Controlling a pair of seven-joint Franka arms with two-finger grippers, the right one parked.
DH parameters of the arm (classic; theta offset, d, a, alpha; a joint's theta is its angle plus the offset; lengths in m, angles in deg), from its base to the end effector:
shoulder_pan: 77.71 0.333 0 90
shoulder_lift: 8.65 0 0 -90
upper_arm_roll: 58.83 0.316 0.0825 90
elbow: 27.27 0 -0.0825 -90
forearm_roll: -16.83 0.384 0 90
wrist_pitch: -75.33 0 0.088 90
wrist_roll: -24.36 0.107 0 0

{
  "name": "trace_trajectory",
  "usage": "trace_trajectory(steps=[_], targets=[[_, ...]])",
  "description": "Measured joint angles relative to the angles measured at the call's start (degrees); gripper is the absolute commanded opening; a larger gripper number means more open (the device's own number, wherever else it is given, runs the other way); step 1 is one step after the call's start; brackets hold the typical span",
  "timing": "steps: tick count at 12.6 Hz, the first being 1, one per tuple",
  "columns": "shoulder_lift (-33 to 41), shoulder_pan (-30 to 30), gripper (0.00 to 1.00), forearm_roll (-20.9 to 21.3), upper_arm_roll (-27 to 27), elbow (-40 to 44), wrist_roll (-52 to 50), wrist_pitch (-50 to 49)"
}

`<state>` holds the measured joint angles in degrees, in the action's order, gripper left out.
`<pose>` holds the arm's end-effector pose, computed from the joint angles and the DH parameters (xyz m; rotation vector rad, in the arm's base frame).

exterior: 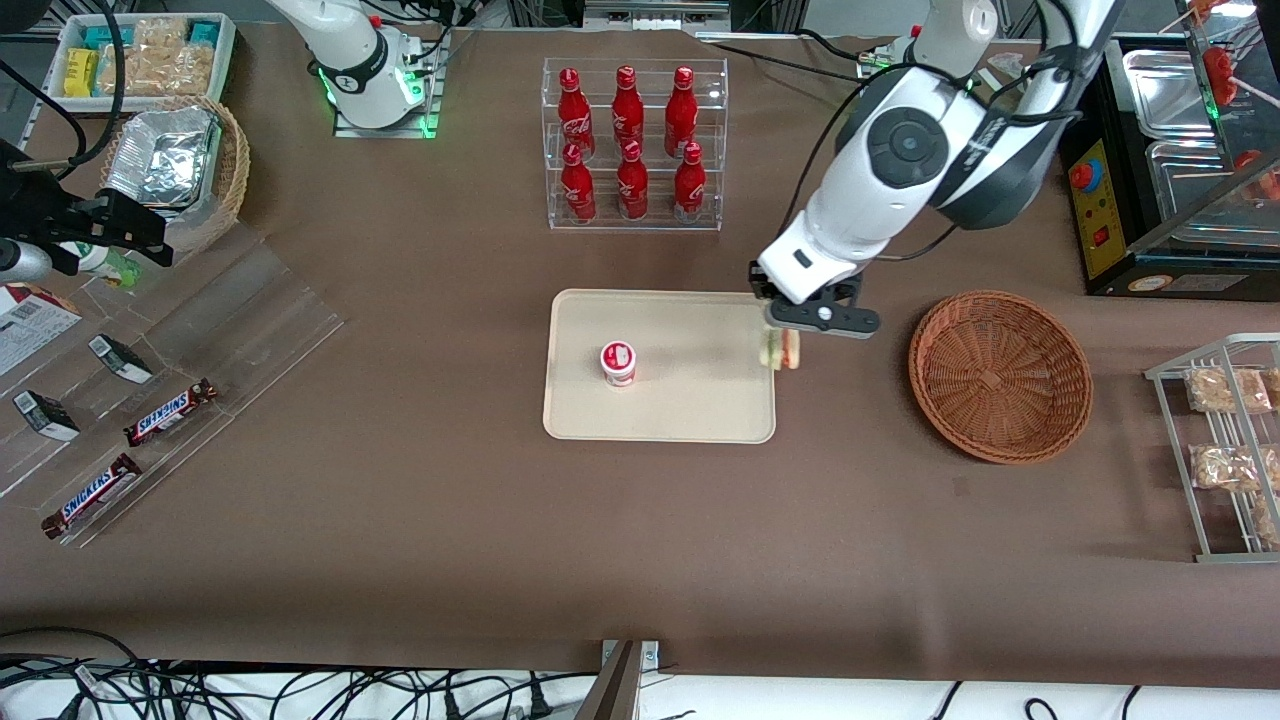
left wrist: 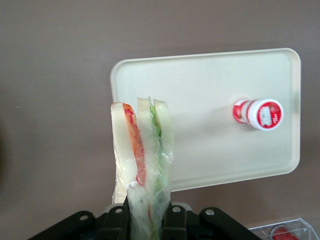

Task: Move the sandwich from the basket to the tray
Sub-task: 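Lift the sandwich and carry it toward the cream tray, then lower the sandwich onto the tray beside the yogurt bottle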

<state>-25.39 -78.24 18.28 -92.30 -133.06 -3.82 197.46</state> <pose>0.5294 -0.3288 0.3953 2.9988 -0.1376 -0.0530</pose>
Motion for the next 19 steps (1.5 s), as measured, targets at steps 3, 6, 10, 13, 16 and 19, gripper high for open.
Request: trace_trajectory(steps=[3,6,10,13,16,19], targets=[[-4.8,-2.6,0.0,0.1,0.0,0.0,-2.2,4.1],[-9.2,-3.5,0.0,5.1,0.0,0.1,-5.9,7.0],[-16.2,-5.0,0.0,15.8,0.0,0.2,-14.0,11.6],[-19.9,-5.2,0.0,16.8,0.0,0.4,-14.6,13.9],[-20.6,-5.5,0.48,16.8,0.0,0.7,-14.6,14.1],[-20.6,-5.5,0.69,16.8,0.2,0.8,-15.3,14.1]])
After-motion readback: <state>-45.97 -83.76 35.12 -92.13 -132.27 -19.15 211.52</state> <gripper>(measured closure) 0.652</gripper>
